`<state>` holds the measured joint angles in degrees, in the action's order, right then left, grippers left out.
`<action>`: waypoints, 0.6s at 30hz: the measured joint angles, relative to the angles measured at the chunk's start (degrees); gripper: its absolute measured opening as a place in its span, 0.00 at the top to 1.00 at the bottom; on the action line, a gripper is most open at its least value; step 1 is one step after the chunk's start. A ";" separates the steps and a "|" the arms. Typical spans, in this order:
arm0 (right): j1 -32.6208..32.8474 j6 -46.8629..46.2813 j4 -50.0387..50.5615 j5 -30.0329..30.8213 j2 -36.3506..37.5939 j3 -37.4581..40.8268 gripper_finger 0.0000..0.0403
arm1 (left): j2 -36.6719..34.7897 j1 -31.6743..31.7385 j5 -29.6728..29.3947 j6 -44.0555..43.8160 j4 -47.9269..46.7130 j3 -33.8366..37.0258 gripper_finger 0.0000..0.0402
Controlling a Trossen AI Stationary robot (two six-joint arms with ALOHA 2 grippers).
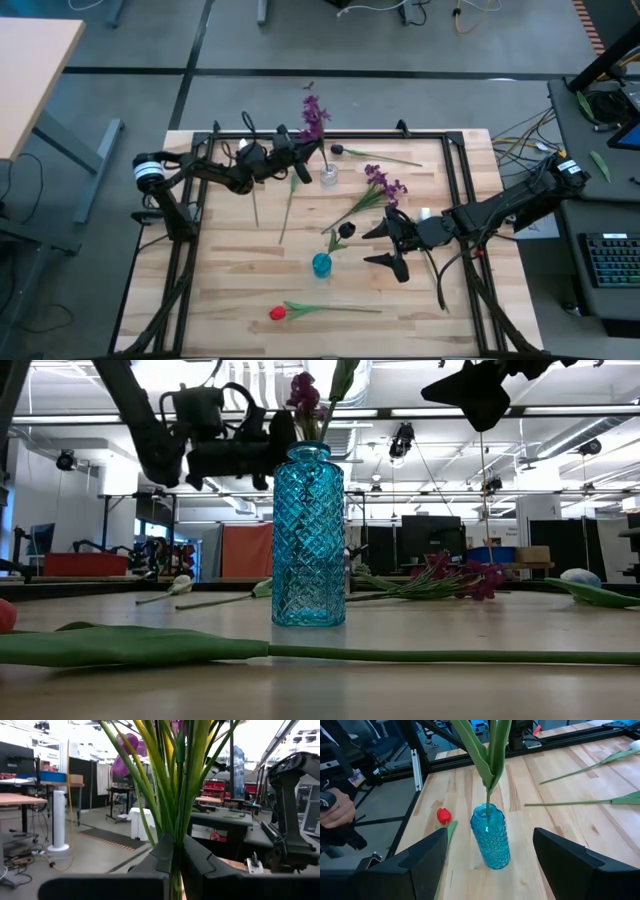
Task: Sort flowers into vase by color
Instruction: Put the top violet flowers into the transparent vase
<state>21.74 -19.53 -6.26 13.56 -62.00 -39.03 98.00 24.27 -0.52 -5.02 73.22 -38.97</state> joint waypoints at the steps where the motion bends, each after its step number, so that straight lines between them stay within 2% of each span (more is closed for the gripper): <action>1: 0.00 0.00 -0.01 0.00 0.00 -0.01 0.30 | 0.07 0.00 0.01 -0.01 -0.10 -0.07 1.00; 18: 0.00 -0.42 -0.07 0.01 0.00 0.03 0.27 | 0.08 0.00 0.05 1.03 -4.48 -0.82 0.91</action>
<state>21.74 -19.94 -6.33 13.57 -62.00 -39.00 98.08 24.27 -0.47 -3.99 68.73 -39.79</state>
